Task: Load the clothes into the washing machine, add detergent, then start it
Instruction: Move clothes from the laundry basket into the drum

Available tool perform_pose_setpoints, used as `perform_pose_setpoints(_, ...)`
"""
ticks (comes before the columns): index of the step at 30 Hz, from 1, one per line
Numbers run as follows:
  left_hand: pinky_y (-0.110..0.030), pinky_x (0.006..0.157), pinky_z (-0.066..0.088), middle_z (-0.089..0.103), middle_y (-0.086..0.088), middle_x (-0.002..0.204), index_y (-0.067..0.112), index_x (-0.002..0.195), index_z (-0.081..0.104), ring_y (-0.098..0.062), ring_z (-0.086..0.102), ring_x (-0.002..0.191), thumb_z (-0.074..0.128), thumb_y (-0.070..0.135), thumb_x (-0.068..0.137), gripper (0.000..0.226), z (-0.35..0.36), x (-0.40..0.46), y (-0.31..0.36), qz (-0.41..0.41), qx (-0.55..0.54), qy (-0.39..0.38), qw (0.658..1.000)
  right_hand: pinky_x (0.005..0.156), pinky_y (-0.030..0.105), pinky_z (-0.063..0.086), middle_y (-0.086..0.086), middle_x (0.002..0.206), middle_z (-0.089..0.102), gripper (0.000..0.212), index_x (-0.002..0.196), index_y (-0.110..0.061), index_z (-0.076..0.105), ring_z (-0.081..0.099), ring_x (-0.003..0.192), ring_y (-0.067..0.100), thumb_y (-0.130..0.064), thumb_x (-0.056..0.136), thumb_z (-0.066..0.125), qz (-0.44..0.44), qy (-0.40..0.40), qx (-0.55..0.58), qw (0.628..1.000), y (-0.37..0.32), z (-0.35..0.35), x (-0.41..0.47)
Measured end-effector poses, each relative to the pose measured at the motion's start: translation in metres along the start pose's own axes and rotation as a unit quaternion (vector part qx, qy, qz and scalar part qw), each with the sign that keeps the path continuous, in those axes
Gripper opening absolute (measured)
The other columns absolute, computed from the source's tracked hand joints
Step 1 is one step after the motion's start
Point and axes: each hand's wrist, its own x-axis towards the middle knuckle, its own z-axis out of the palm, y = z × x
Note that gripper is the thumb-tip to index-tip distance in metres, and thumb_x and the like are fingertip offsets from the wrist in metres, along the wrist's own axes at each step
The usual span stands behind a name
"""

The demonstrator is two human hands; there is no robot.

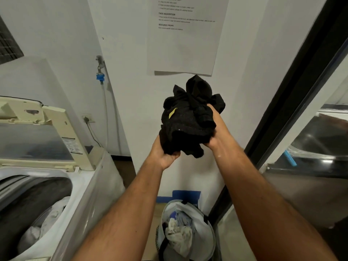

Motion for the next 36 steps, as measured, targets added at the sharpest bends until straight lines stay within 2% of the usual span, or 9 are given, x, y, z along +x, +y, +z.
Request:
perform_pose_setpoints(4, -0.036, 0.073, 0.041, 0.060, -0.004, 0.089, 0.026, 0.083, 0.067, -0.023, 0.056, 0.083, 0.073, 0.046, 0.059, 0.033, 0.007, -0.010, 0.026, 0.022, 0.077, -0.037, 0.996, 0.071, 0.031, 0.055, 0.005, 0.084, 0.065, 0.013, 0.082, -0.017, 0.065, 0.067, 0.083, 0.020, -0.028, 0.088, 0.064, 0.017, 0.042, -0.055, 0.997, 0.013, -0.009, 0.013)
perform_pose_setpoints(8, -0.034, 0.067, 0.052, 0.069, -0.004, 0.083, 0.022, 0.082, 0.073, -0.022, 0.064, 0.076, 0.066, 0.048, 0.074, 0.028, -0.012, -0.019, 0.044, 0.068, 0.083, -0.038, 0.994, 0.078, 0.034, 0.056, 0.003, 0.098, 0.074, 0.024, 0.089, -0.023, 0.075, 0.071, 0.096, 0.021, -0.045, 0.081, 0.070, 0.045, 0.038, -0.146, 0.988, 0.037, 0.000, 0.026)
perform_pose_setpoints(10, -0.043, 0.084, 0.053, 0.067, -0.010, 0.098, 0.017, 0.097, 0.072, -0.029, 0.062, 0.092, 0.069, 0.044, 0.073, 0.036, -0.027, -0.026, 0.056, 0.081, 0.055, -0.042, 0.994, 0.089, 0.040, 0.055, 0.003, 0.111, 0.074, 0.038, 0.099, -0.028, 0.076, 0.069, 0.107, 0.022, -0.059, 0.079, 0.067, 0.069, 0.037, -0.183, 0.980, 0.055, 0.007, 0.033)
perform_pose_setpoints(12, -0.047, 0.108, 0.037, 0.058, -0.012, 0.117, 0.016, 0.114, 0.065, -0.031, 0.053, 0.111, 0.073, 0.044, 0.070, 0.053, -0.045, -0.035, 0.070, 0.076, 0.014, -0.049, 0.996, 0.098, 0.051, 0.050, 0.006, 0.121, 0.070, 0.057, 0.115, -0.028, 0.071, 0.065, 0.116, 0.028, -0.070, 0.077, 0.063, 0.114, 0.030, -0.174, 0.978, 0.077, 0.014, 0.043)
perform_pose_setpoints(15, -0.044, 0.115, 0.026, 0.059, -0.010, 0.114, 0.014, 0.112, 0.065, -0.029, 0.048, 0.117, 0.074, 0.049, 0.066, 0.058, -0.071, -0.050, 0.090, 0.101, -0.033, -0.055, 0.993, 0.088, 0.048, 0.053, 0.009, 0.122, 0.069, 0.062, 0.120, -0.023, 0.069, 0.067, 0.111, 0.030, -0.069, 0.079, 0.065, 0.166, -0.018, -0.089, 0.982, 0.111, 0.034, 0.054)
perform_pose_setpoints(22, -0.036, 0.076, 0.056, 0.072, -0.010, 0.104, 0.021, 0.091, 0.078, -0.025, 0.070, 0.095, 0.053, 0.063, 0.081, 0.050, -0.178, -0.098, 0.163, 0.166, 0.075, 0.095, 0.979, 0.085, 0.037, 0.054, 0.010, 0.118, 0.069, 0.046, 0.123, -0.014, 0.067, 0.067, 0.106, 0.025, -0.046, 0.090, 0.066, 0.200, -0.066, 0.000, 0.978, 0.209, 0.130, 0.088)
perform_pose_setpoints(25, -0.041, 0.089, 0.054, 0.070, -0.014, 0.113, 0.018, 0.107, 0.074, -0.029, 0.067, 0.105, 0.037, 0.072, 0.086, 0.069, -0.234, -0.117, 0.189, 0.143, 0.078, 0.156, 0.974, 0.088, 0.036, 0.052, 0.011, 0.119, 0.066, 0.038, 0.126, -0.012, 0.061, 0.065, 0.108, 0.024, -0.033, 0.094, 0.062, 0.204, -0.060, -0.001, 0.977, 0.252, 0.165, 0.098)
perform_pose_setpoints(30, -0.032, 0.067, 0.056, 0.073, -0.010, 0.103, 0.014, 0.119, 0.065, -0.025, 0.071, 0.092, 0.025, 0.069, 0.092, 0.074, -0.316, -0.158, 0.216, 0.130, 0.059, 0.233, 0.962, 0.104, 0.050, 0.047, 0.020, 0.130, 0.061, 0.041, 0.135, -0.006, 0.056, 0.060, 0.121, 0.037, -0.017, 0.095, 0.059, 0.199, -0.027, -0.035, 0.979, 0.326, 0.213, 0.107)
perform_pose_setpoints(36, -0.043, 0.067, 0.058, 0.073, -0.015, 0.093, 0.010, 0.096, 0.066, -0.031, 0.070, 0.087, 0.023, 0.076, 0.087, 0.079, -0.403, -0.209, 0.233, 0.077, 0.016, 0.354, 0.932, 0.091, 0.048, 0.056, 0.017, 0.118, 0.069, 0.042, 0.129, -0.006, 0.059, 0.069, 0.106, 0.033, -0.004, 0.088, 0.067, 0.181, -0.006, -0.182, 0.966, 0.410, 0.258, 0.120)
